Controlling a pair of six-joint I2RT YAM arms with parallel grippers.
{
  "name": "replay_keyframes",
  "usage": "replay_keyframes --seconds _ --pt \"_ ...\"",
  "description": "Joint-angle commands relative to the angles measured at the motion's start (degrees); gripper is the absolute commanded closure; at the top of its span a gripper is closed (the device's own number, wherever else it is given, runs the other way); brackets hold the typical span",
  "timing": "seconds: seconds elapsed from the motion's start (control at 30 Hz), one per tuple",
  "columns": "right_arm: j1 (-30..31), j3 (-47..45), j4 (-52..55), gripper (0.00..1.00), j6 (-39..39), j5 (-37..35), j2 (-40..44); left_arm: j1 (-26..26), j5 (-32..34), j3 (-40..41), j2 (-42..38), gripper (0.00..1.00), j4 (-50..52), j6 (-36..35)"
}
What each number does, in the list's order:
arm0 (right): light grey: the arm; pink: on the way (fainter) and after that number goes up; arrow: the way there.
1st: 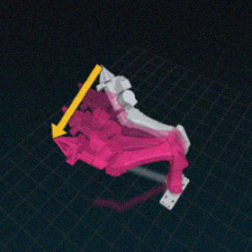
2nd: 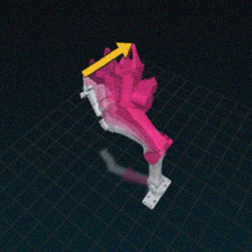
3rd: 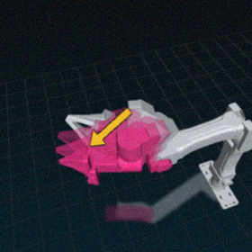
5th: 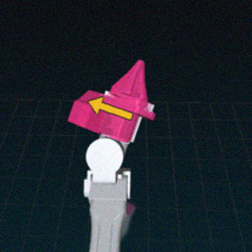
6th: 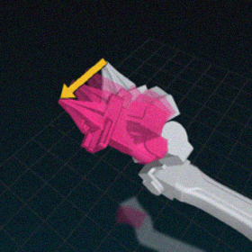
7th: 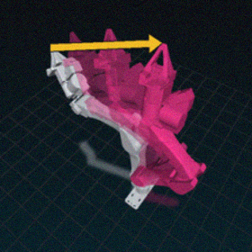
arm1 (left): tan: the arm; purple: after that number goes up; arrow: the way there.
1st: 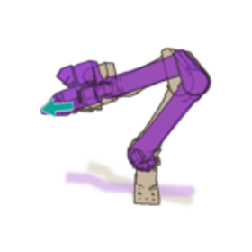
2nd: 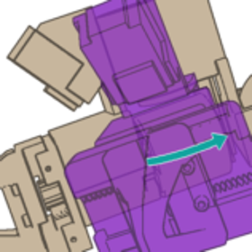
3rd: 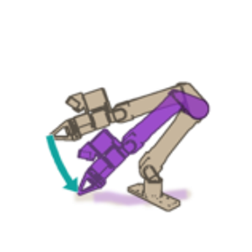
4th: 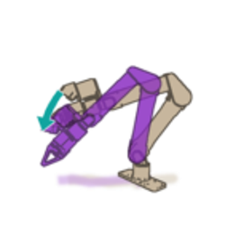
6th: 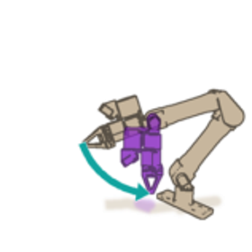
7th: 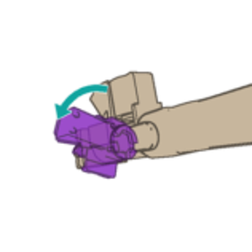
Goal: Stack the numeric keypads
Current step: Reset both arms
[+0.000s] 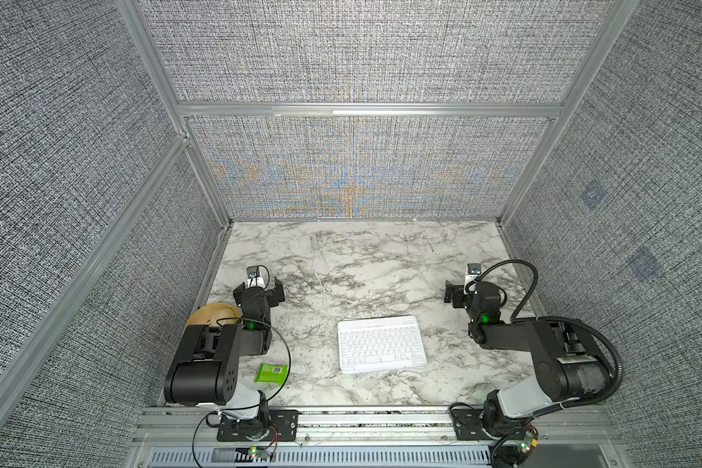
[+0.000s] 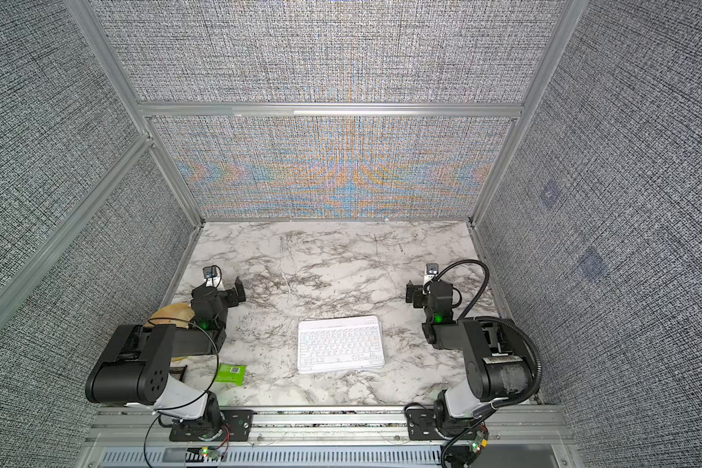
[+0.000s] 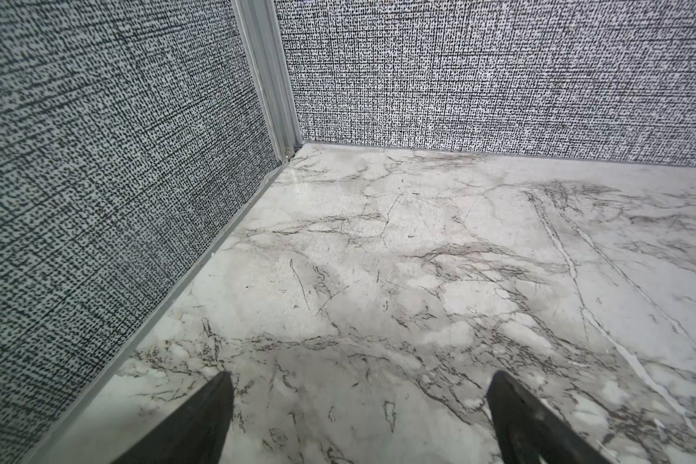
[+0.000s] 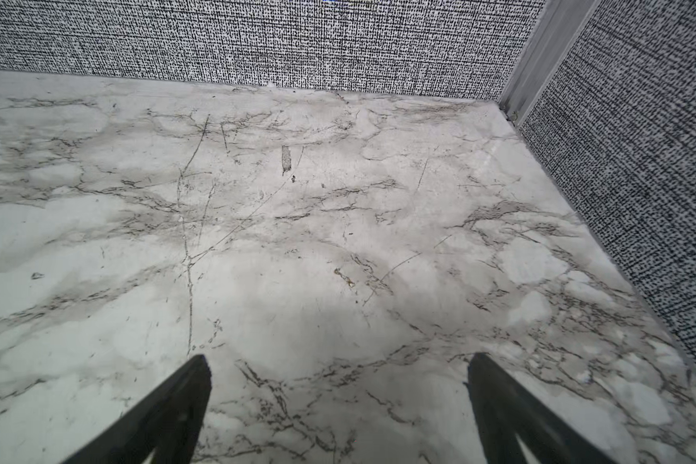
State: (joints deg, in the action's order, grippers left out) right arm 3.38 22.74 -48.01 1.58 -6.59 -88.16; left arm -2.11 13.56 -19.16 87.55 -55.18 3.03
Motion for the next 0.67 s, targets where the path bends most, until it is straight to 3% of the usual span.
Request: replay_keyframes --seconds 0.0,0.63 --pt "0.1 -0.1 -0.7 0.01 -0.4 0.6 0.2 0.1 0.1 0.1 -0.1 0.01 -1.1 -0.3" --pt "0.1 -0.1 -0.7 0.01 -0.4 0.6 0.2 0.3 -0.5 -0.5 0.2 0.01 0.0 0.0"
